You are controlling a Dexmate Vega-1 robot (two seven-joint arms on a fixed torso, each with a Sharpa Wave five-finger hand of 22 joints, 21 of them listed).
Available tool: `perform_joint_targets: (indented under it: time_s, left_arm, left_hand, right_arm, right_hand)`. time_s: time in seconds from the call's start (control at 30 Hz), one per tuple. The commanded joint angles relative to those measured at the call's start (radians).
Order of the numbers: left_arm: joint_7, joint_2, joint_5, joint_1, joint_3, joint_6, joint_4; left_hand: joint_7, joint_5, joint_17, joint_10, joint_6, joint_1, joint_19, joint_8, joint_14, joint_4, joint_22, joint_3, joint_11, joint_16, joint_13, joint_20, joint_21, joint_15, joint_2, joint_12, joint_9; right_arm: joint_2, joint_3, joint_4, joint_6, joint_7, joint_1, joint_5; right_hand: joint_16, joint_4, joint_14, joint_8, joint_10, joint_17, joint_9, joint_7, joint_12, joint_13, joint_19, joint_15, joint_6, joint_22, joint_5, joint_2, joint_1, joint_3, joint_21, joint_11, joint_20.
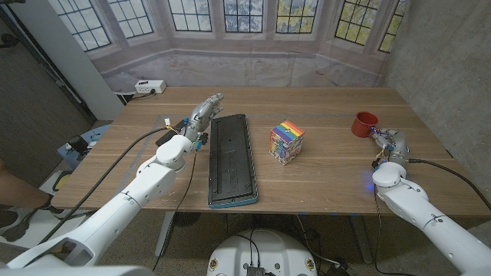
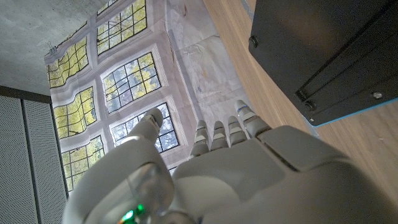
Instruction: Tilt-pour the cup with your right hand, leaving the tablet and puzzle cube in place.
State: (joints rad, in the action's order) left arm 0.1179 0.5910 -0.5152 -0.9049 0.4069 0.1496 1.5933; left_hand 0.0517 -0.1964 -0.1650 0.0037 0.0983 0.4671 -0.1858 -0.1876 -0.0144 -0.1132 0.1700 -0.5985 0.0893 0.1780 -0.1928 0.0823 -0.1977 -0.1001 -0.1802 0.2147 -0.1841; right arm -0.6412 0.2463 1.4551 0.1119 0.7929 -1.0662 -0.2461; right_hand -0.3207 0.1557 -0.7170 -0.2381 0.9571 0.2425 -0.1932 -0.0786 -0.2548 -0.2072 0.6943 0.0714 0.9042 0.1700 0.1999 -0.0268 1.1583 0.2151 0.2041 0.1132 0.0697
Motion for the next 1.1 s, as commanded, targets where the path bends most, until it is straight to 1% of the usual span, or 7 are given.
perform_joint_targets:
  time_s: [0.03,0.23,0.3,0.47,0.87,1.1]
  left_arm:
    - [-0.016,-0.008,-0.003,0.018,0.005,0.009,-0.028]
    - [-0.024,-0.016,-0.006,0.025,0.01,0.013,-0.043]
    - [-0.026,-0.017,-0.006,0.028,0.012,0.013,-0.047]
    - [-0.031,-0.02,-0.007,0.032,0.014,0.015,-0.054]
    - [-0.027,-0.013,-0.008,0.026,0.011,0.012,-0.044]
    - [-0.024,-0.009,-0.01,0.019,0.008,0.01,-0.037]
  left_hand:
    - [-0.002,-0.007,-0.003,0.005,0.009,0.011,-0.01,-0.004,-0.002,-0.003,0.005,-0.001,0.003,0.001,-0.003,-0.004,0.0,-0.002,0.001,-0.001,-0.001]
    - [-0.003,-0.007,-0.003,0.005,0.009,0.012,-0.01,-0.004,-0.003,-0.003,0.005,0.0,0.004,0.001,-0.003,-0.005,0.0,-0.001,0.001,-0.001,-0.001]
    - [-0.003,-0.007,-0.003,0.006,0.008,0.012,-0.01,-0.004,-0.003,-0.003,0.005,0.0,0.004,0.001,-0.003,-0.005,0.0,-0.002,0.001,-0.001,-0.001]
    - [-0.005,-0.007,-0.003,0.005,0.008,0.013,-0.01,-0.003,-0.003,-0.003,0.005,0.001,0.005,0.001,-0.003,-0.004,0.0,-0.002,0.001,-0.002,-0.002]
    - [-0.006,-0.007,-0.003,0.005,0.008,0.014,-0.01,-0.003,-0.004,-0.003,0.005,0.002,0.003,0.001,-0.003,-0.004,0.001,-0.001,0.001,-0.002,-0.002]
    - [-0.005,-0.007,-0.003,0.005,0.008,0.015,-0.01,-0.003,-0.005,-0.003,0.005,0.003,0.004,0.002,-0.003,-0.004,0.001,-0.002,0.0,-0.002,-0.002]
  right_arm:
    - [-0.006,-0.003,0.022,0.025,0.007,-0.006,0.0]
    - [-0.013,-0.011,0.04,0.039,0.006,-0.018,-0.005]
    - [-0.016,-0.014,0.045,0.043,0.006,-0.022,-0.007]
    - [-0.018,-0.018,0.052,0.047,0.007,-0.028,-0.007]
    - [0.0,-0.006,0.027,0.039,0.014,-0.012,0.0]
    - [0.007,0.0,0.018,0.037,0.022,-0.005,0.006]
  right_hand:
    - [-0.004,-0.003,-0.013,0.003,0.004,0.004,-0.004,0.001,-0.002,-0.006,0.009,0.157,0.008,0.002,-0.004,0.0,0.011,-0.005,0.002,-0.002,0.108]
    - [-0.004,-0.002,-0.012,0.006,-0.002,0.005,-0.005,0.001,0.002,-0.006,0.01,0.157,0.005,0.003,-0.005,0.0,0.014,-0.007,0.002,-0.001,0.108]
    - [-0.003,-0.003,-0.01,0.011,-0.009,0.006,-0.005,0.0,0.005,-0.007,0.01,0.156,-0.006,0.003,-0.006,0.0,0.015,-0.009,0.001,-0.004,0.107]
    - [-0.002,-0.005,-0.007,0.014,-0.017,0.007,-0.006,0.003,0.009,-0.007,0.009,0.155,-0.011,0.003,-0.007,0.0,0.013,-0.013,0.001,-0.002,0.105]
    - [-0.007,-0.005,-0.015,0.01,0.001,0.012,-0.006,0.001,0.004,-0.008,0.014,0.158,0.007,0.003,-0.006,-0.008,0.02,-0.016,0.002,0.0,0.105]
    - [-0.009,-0.003,-0.022,0.007,0.013,0.013,-0.006,-0.001,0.0,-0.008,0.018,0.159,0.018,0.003,-0.006,-0.009,0.026,-0.017,0.003,0.0,0.11]
